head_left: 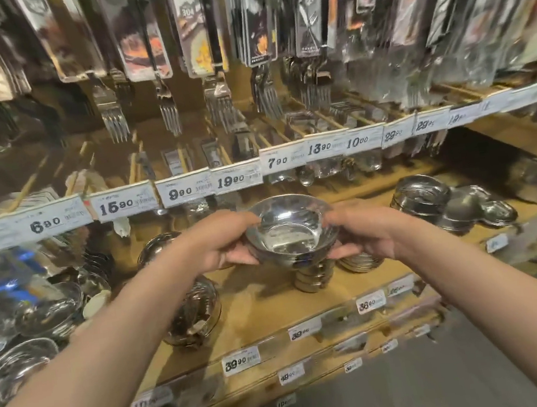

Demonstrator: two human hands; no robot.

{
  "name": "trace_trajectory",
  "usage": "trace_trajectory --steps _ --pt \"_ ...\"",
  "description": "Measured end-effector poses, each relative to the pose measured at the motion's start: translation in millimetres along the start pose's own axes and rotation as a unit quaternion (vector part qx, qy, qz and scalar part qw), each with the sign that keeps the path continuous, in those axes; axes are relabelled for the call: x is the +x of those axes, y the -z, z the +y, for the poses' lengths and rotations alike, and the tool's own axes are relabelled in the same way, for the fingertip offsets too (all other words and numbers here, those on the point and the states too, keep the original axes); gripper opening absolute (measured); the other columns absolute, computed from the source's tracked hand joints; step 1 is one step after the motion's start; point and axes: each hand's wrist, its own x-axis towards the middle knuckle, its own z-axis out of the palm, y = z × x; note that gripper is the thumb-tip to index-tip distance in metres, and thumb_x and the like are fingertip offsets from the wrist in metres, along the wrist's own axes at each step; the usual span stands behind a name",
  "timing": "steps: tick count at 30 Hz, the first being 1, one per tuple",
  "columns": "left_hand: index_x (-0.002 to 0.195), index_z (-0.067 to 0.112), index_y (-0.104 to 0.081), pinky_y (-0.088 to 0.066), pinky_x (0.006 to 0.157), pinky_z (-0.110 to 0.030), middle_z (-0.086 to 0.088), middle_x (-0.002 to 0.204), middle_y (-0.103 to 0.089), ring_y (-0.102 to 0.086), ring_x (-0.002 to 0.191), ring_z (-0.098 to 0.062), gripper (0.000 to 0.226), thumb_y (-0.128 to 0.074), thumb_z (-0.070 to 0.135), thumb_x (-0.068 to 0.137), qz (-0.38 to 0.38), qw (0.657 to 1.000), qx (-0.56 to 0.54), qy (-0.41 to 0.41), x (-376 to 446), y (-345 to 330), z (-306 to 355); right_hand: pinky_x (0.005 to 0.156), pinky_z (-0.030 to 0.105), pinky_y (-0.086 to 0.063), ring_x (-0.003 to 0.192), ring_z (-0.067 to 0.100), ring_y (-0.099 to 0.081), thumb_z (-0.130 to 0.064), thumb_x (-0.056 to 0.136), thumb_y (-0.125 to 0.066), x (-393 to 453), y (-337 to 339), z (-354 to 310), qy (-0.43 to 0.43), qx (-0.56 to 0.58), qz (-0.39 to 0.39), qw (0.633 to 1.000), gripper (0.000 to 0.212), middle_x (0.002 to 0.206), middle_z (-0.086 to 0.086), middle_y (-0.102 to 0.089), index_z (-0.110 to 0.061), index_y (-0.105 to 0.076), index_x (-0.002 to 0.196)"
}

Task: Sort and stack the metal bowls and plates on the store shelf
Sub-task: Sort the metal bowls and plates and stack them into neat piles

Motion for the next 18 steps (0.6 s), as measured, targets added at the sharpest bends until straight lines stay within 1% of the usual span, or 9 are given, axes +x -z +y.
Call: trace_trajectory --steps 2,4,7,10,11,12,14,15,18 --pt "0.111 0.001 -0.061 -0.061 0.051 -0.027 -0.021 0.088 -0.076 -0.077 0.07 -0.026 0.019 -0.056 0.016 0.101 0.01 1.0 0.005 -0.016 -0.8 -25.8 -0.3 0.046 0.023 -0.059 0.081 0.027 -0.066 -0.001 0.098 -0.055 -10.6 16.5 10.0 0.003 0.008 0.022 1.0 0.028 0.105 0.024 -0.064 0.004 -0.057 0.126" --pt "0.103 0.001 -0.062 -0.063 0.057 -0.028 -0.019 0.085 -0.074 -0.075 0.069 -0.024 0.011 -0.058 0.01 0.097 0.019 0.999 0.025 -0.032 -1.5 -50.7 -1.7 0.041 0.021 -0.055 0.067 0.022 -0.067 -0.001 0.099 -0.055 -21.0 35.6 21.5 0.0 0.016 0.043 0.999 0.028 0.105 0.025 -0.065 0.005 -0.057 0.126" --pt "0.098 -0.001 -0.061 -0.059 0.049 -0.023 -0.012 0.07 -0.07 -0.071 0.057 -0.017 0.007 -0.059 -0.001 0.092 0.018 0.998 0.042 -0.05 -5.9 -88.6 -0.6 0.04 0.021 -0.054 0.06 0.019 -0.067 0.002 0.097 -0.052 -38.3 66.7 36.4 0.006 0.032 0.065 0.997 0.027 0.1 0.022 -0.069 0.003 -0.059 0.124" --pt "0.106 -0.006 -0.064 -0.059 0.049 -0.023 -0.017 0.086 -0.073 -0.074 0.062 -0.019 0.017 -0.056 -0.004 0.091 0.026 0.996 0.043 -0.067 -11.7 -127.3 0.6 0.04 0.021 -0.054 0.05 0.014 -0.066 0.002 0.095 -0.054 -59.1 96.0 45.2 0.014 0.034 0.081 0.996 0.012 0.068 0.009 -0.071 -0.003 -0.062 0.101" --pt "0.108 -0.007 -0.064 -0.059 0.05 -0.024 -0.018 0.091 -0.074 -0.076 0.066 -0.021 0.019 -0.055 -0.005 0.091 0.025 0.996 0.043 -0.072 -13.5 -139.8 0.9 0.04 0.021 -0.054 0.047 0.012 -0.064 0.002 0.095 -0.055 -66.5 105.1 47.3 0.018 0.03 0.085 0.996 0.009 0.064 0.007 -0.069 -0.003 -0.061 0.097" --pt "0.107 -0.008 -0.064 -0.06 0.052 -0.026 -0.019 0.094 -0.075 -0.077 0.071 -0.023 0.019 -0.054 -0.005 0.092 0.02 0.996 0.041 -0.077 -15.2 -151.6 1.8 0.04 0.022 -0.055 0.046 0.012 -0.063 0.001 0.096 -0.056 -73.4 114.1 49.6 0.024 0.021 0.088 0.996 0.008 0.07 0.01 -0.069 -0.002 -0.062 0.099" --pt "0.108 -0.01 -0.064 -0.063 0.058 -0.03 -0.021 0.095 -0.076 -0.077 0.078 -0.027 0.02 -0.054 -0.006 0.092 0.014 0.996 0.031 -0.084 -17.1 -171.7 3.4 0.046 0.024 -0.059 0.049 0.012 -0.064 0.0 0.096 -0.057 -84.6 132.2 55.1 0.034 0.003 0.091 0.995 0.015 0.084 0.014 -0.068 0.0 -0.063 0.109" --pt "0.108 -0.01 -0.065 -0.063 0.058 -0.03 -0.021 0.093 -0.077 -0.078 0.078 -0.028 0.02 -0.054 -0.006 0.092 0.012 0.996 0.025 -0.086 -17.9 -181.0 4.0 0.049 0.026 -0.061 0.049 0.011 -0.064 -0.001 0.096 -0.057 -89.7 141.1 58.2 0.036 -0.003 0.091 0.995 0.015 0.079 0.012 -0.068 0.0 -0.063 0.109" --pt "0.1 -0.006 -0.065 -0.059 0.049 -0.023 -0.014 0.074 -0.077 -0.077 0.067 -0.024 0.012 -0.054 -0.005 0.094 0.01 0.995 0.042 -0.086 -20.2 -204.9 5.4 0.064 0.035 -0.063 0.05 0.011 -0.063 -0.002 0.094 -0.059 -102.1 164.4 64.4 0.036 -0.02 0.09 0.995 0.007 0.052 0.001 -0.065 -0.001 -0.062 0.1"
